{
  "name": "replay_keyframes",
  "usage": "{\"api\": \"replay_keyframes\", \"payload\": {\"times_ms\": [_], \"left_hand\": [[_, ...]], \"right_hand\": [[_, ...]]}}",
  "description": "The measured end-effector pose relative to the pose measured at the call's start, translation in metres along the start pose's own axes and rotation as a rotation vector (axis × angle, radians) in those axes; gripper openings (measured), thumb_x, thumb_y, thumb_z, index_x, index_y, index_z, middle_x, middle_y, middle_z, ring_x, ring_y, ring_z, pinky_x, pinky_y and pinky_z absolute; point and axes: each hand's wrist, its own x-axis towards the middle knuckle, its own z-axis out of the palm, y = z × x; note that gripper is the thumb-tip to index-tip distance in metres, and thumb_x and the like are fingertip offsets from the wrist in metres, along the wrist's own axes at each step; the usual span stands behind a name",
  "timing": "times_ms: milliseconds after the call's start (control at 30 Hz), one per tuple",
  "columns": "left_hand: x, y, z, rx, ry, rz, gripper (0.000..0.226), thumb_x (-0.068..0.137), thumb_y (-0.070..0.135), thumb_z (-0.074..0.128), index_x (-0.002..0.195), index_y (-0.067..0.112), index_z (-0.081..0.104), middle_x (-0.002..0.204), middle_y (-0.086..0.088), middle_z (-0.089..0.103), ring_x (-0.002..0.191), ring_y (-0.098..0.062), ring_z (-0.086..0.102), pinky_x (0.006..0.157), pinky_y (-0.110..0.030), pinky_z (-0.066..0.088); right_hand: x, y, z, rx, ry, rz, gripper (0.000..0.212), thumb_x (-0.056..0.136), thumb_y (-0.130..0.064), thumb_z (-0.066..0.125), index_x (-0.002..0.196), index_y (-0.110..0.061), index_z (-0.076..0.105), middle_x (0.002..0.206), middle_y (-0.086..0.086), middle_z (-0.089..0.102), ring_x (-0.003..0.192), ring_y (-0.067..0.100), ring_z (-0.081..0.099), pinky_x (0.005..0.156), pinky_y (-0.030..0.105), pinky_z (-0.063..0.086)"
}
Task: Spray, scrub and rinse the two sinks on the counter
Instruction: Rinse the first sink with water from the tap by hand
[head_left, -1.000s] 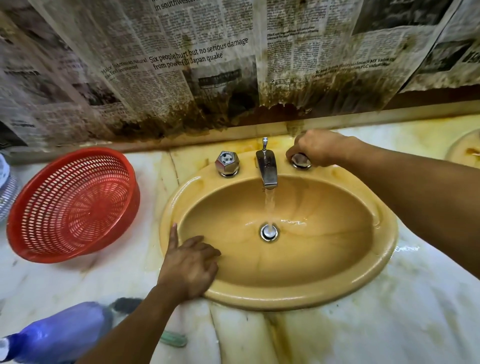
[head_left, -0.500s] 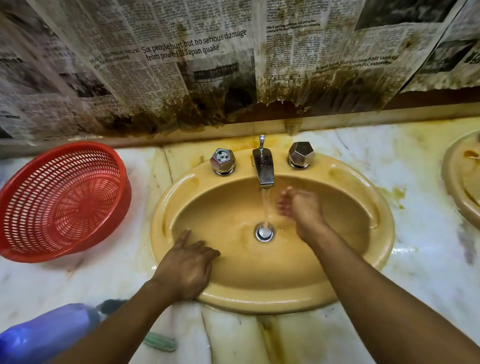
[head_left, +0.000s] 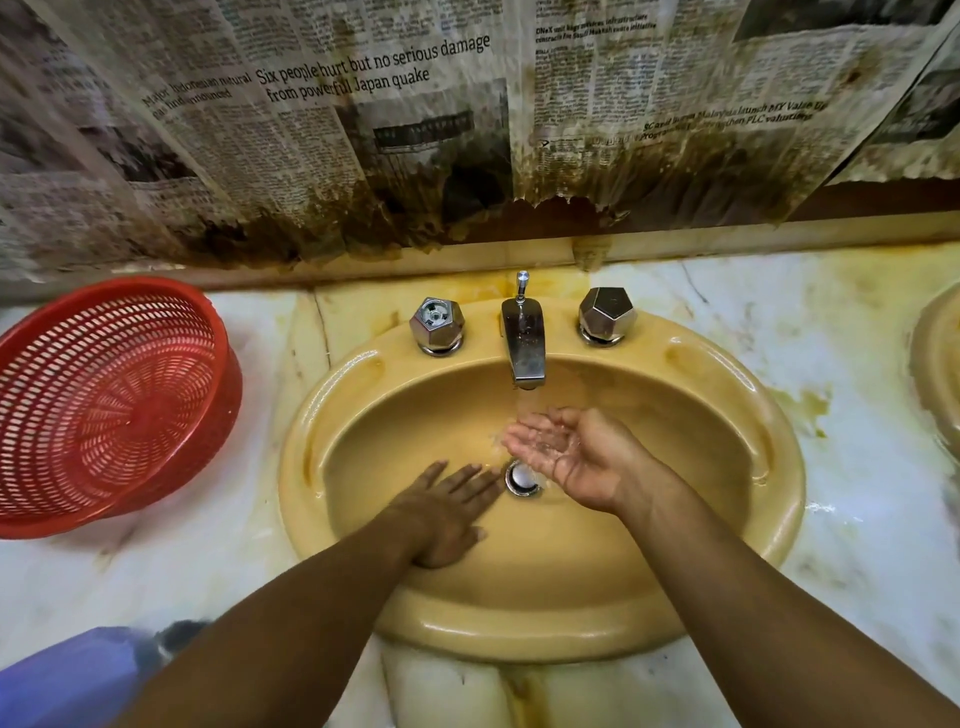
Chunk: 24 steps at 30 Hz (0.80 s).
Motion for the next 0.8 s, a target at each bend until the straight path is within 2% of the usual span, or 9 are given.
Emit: {"api": "replay_keyframes", "payload": {"times_ms": [133, 200, 300, 367, 433, 533, 600, 667, 800], "left_hand": [[0.016, 0.019, 0.003, 0.005, 0.072, -0.132, 0.069, 0.109, 0.051, 0.015, 0.163, 0.022, -0.017, 0.169, 0.003, -0.024, 0.154, -0.017, -0.028, 0.122, -0.054, -0.021], [0.018, 0.023, 0.004, 0.068, 0.066, -0.079, 0.071, 0.108, 0.053, 0.014, 0.164, 0.017, -0.009, 0.172, -0.003, -0.015, 0.156, -0.020, -0.024, 0.122, -0.056, -0.019], [0.019, -0.007, -0.014, 0.270, 0.083, 0.075, 0.068, 0.108, 0.056, 0.014, 0.166, 0.022, 0.001, 0.173, -0.001, -0.001, 0.159, -0.019, -0.013, 0.126, -0.049, -0.014], [0.020, -0.027, -0.030, 0.427, 0.126, 0.105, 0.064, 0.109, 0.054, 0.014, 0.165, 0.025, 0.002, 0.172, 0.001, -0.004, 0.157, -0.016, -0.017, 0.125, -0.044, -0.019], [0.023, -0.039, -0.043, 0.607, 0.160, 0.093, 0.061, 0.110, 0.050, 0.013, 0.164, 0.024, 0.001, 0.169, 0.000, -0.015, 0.153, -0.015, -0.025, 0.120, -0.042, -0.025], [0.020, -0.048, -0.059, 0.816, 0.272, 0.052, 0.059, 0.110, 0.045, 0.019, 0.159, 0.024, -0.006, 0.162, -0.001, -0.024, 0.150, -0.021, -0.032, 0.118, -0.049, -0.027], [0.010, -0.053, -0.064, 0.826, 0.351, -0.012, 0.061, 0.109, 0.043, 0.023, 0.157, 0.024, -0.011, 0.163, -0.003, -0.024, 0.150, -0.027, -0.031, 0.118, -0.054, -0.027], [-0.002, -0.057, -0.057, 0.778, 0.375, -0.078, 0.066, 0.109, 0.036, 0.019, 0.159, 0.021, -0.020, 0.162, -0.006, -0.034, 0.150, -0.026, -0.033, 0.119, -0.052, -0.027], [-0.018, -0.065, -0.037, 0.735, 0.278, -0.034, 0.064, 0.108, 0.031, 0.013, 0.162, 0.016, -0.019, 0.167, 0.001, -0.029, 0.151, -0.014, -0.031, 0.111, -0.044, -0.038]], "right_hand": [[-0.003, -0.002, -0.013, -0.055, 0.011, -0.017, 0.041, 0.111, -0.013, 0.034, 0.120, 0.018, 0.058, 0.115, 0.036, 0.069, 0.105, 0.046, 0.070, 0.083, 0.046, 0.063], [-0.005, 0.000, -0.015, -0.035, -0.005, -0.004, 0.042, 0.111, -0.015, 0.033, 0.124, 0.017, 0.057, 0.116, 0.036, 0.068, 0.107, 0.046, 0.070, 0.086, 0.045, 0.062], [-0.007, 0.003, -0.014, -0.001, -0.011, 0.008, 0.043, 0.112, -0.018, 0.032, 0.125, 0.015, 0.056, 0.115, 0.037, 0.068, 0.106, 0.046, 0.070, 0.087, 0.045, 0.061], [-0.005, 0.005, -0.014, 0.001, 0.010, 0.012, 0.045, 0.112, -0.021, 0.032, 0.123, 0.015, 0.056, 0.113, 0.037, 0.069, 0.102, 0.046, 0.071, 0.087, 0.045, 0.062], [0.001, 0.005, -0.011, 0.036, 0.021, 0.010, 0.049, 0.113, -0.028, 0.033, 0.121, 0.014, 0.056, 0.119, 0.038, 0.066, 0.112, 0.047, 0.067, 0.099, 0.049, 0.055], [0.008, 0.001, 0.007, 0.188, -0.071, -0.008, 0.039, 0.111, -0.036, 0.038, 0.113, -0.001, 0.055, 0.133, 0.036, 0.059, 0.117, 0.048, 0.066, 0.100, 0.055, 0.055], [0.008, -0.004, 0.021, 0.317, -0.121, -0.053, 0.020, 0.110, -0.028, 0.039, 0.109, -0.013, 0.053, 0.137, 0.035, 0.057, 0.111, 0.051, 0.068, 0.090, 0.060, 0.059], [0.008, -0.007, 0.025, 0.367, -0.066, -0.127, 0.018, 0.110, -0.019, 0.041, 0.110, -0.009, 0.055, 0.132, 0.033, 0.060, 0.105, 0.050, 0.070, 0.077, 0.058, 0.063], [0.007, 0.001, 0.010, 0.290, 0.113, -0.112, 0.029, 0.110, -0.014, 0.039, 0.116, 0.005, 0.060, 0.112, 0.025, 0.068, 0.103, 0.041, 0.071, 0.088, 0.048, 0.060]]}}
